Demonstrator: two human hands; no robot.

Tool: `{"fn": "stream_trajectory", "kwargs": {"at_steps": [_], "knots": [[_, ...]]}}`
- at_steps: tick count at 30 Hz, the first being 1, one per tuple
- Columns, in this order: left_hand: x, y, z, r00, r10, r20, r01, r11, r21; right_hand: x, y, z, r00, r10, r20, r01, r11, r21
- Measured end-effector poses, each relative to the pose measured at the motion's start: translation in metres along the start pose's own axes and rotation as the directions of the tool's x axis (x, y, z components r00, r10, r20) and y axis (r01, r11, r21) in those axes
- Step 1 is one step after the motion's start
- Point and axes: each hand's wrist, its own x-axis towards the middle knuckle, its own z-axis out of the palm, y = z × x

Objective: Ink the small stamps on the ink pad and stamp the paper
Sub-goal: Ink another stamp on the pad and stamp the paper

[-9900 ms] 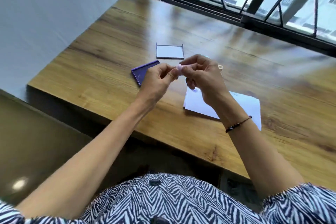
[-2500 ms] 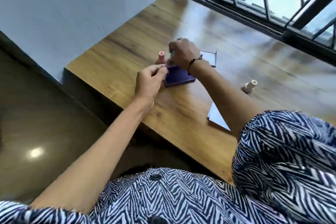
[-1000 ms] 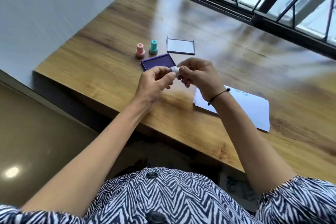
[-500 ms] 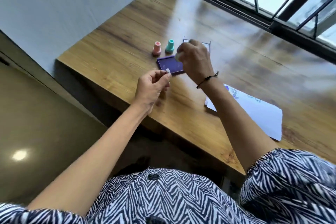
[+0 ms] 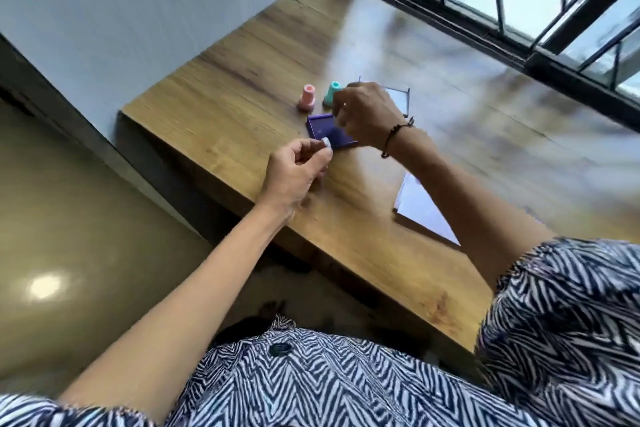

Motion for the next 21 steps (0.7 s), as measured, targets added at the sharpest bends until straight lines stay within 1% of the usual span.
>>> {"fn": "stream_trajectory", "kwargs": {"at_steps": [2, 5, 9, 12, 13, 14, 15, 16, 17, 18, 19, 21], "knots": [[0.000, 0.000, -0.001, 1.000, 0.004, 0.007, -0.004, 1.000, 0.021, -0.001, -0.002, 0.008, 1.000, -0.010, -0.008, 0.010, 1.000, -0.010], [-0.002, 0.000, -0.002, 1.000, -0.007, 0.012, 0.006, 0.999, 0.045, -0.001, -0.003, 0.014, 0.999, 0.008, 0.045, -0.008, 1.000, -0.007], [0.000, 0.001, -0.002, 1.000, -0.006, 0.012, 0.005, 0.999, 0.044, -0.003, 0.001, 0.015, 1.000, 0.012, -0.012, -0.012, 1.000, 0.021], [-0.001, 0.001, 0.001, 1.000, -0.005, 0.014, 0.004, 0.998, 0.064, -0.004, -0.004, 0.013, 0.998, 0.030, 0.064, -0.030, 1.000, 0.002], [-0.001, 0.001, 0.003, 1.000, -0.005, 0.014, 0.004, 0.998, 0.069, -0.002, -0.003, 0.008, 0.995, 0.045, 0.087, -0.047, 0.999, 0.013], [-0.001, 0.002, 0.003, 1.000, -0.001, 0.014, 0.000, 0.998, 0.066, -0.002, -0.001, 0.003, 0.995, 0.067, 0.071, -0.071, 0.996, 0.057], [-0.001, 0.002, 0.003, 1.000, 0.009, 0.015, -0.010, 0.998, 0.057, -0.004, 0.001, -0.001, 0.993, 0.118, 0.018, -0.119, 0.982, 0.149], [-0.001, 0.001, 0.003, 0.999, 0.020, 0.027, -0.022, 0.998, 0.054, -0.010, 0.005, -0.006, 0.977, 0.209, -0.054, -0.185, 0.940, 0.287], [-0.001, 0.001, 0.003, 0.998, 0.029, 0.050, -0.032, 0.998, 0.061, -0.021, 0.009, -0.009, 0.944, 0.307, -0.122, -0.229, 0.873, 0.430], [-0.001, 0.000, 0.006, 0.996, 0.033, 0.084, -0.040, 0.996, 0.080, -0.036, 0.017, -0.011, 0.895, 0.410, -0.174, -0.258, 0.796, 0.548], [-0.002, -0.001, 0.009, 0.992, 0.035, 0.123, -0.048, 0.993, 0.104, -0.054, 0.026, -0.013, 0.838, 0.511, -0.195, -0.284, 0.711, 0.644], [-0.004, -0.001, 0.023, 0.979, 0.045, 0.197, -0.073, 0.988, 0.139, -0.094, 0.044, -0.017, 0.731, 0.662, -0.164, -0.328, 0.552, 0.767]]}}
